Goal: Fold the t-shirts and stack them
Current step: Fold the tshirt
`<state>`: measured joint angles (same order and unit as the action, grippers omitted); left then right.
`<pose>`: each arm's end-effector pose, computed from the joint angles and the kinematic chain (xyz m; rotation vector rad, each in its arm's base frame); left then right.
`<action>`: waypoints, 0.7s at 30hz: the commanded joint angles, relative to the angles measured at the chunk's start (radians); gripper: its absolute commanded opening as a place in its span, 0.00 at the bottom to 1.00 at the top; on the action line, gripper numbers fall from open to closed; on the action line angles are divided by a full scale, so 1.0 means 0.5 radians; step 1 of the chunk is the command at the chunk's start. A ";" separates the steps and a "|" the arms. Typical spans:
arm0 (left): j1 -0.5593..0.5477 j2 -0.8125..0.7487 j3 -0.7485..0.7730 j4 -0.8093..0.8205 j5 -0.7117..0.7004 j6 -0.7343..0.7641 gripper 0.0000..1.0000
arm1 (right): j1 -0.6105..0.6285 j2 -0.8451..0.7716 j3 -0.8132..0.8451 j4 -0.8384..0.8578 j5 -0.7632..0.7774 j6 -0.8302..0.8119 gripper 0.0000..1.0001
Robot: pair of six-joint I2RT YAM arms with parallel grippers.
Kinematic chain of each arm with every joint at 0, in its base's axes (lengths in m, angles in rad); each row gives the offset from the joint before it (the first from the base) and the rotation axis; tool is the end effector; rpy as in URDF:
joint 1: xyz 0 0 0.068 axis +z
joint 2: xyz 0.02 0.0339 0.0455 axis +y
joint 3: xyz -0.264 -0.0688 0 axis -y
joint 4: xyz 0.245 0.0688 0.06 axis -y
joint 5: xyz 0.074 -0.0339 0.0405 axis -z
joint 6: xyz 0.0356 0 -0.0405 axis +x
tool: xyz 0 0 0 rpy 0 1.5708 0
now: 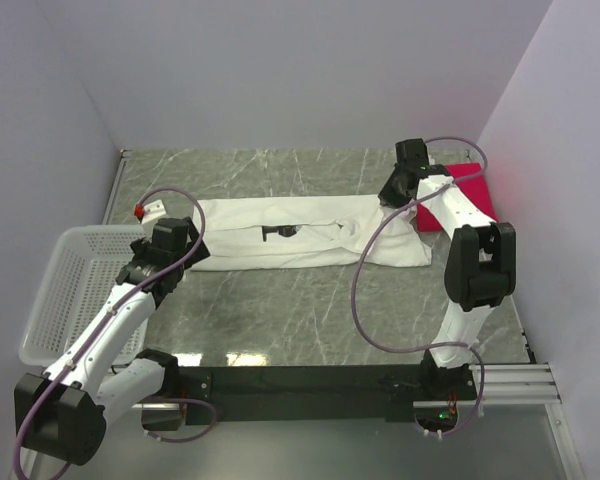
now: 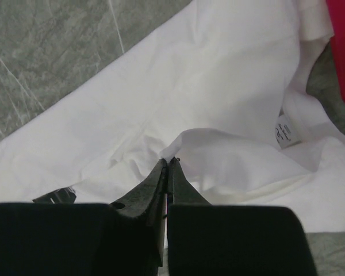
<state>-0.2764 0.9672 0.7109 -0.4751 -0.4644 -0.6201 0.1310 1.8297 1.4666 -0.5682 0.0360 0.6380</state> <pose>0.1978 -0.0395 0.2561 -0.6046 2.1268 0.0434 0.4000 0.0514 0.2498 0.6471 2.4380 0.2712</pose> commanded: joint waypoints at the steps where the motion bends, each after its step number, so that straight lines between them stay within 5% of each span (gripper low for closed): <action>1: 0.004 0.004 0.026 0.051 -0.028 0.034 0.98 | -0.026 0.092 0.141 0.047 -0.017 0.025 0.00; 21: 0.004 0.051 0.023 0.042 -0.034 0.019 0.97 | -0.053 0.467 0.491 0.148 -0.112 -0.043 0.00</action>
<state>-0.2764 0.9924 0.7109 -0.4751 -0.4686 -0.6205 0.1070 2.0384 1.6573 -0.5285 -0.0147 0.6350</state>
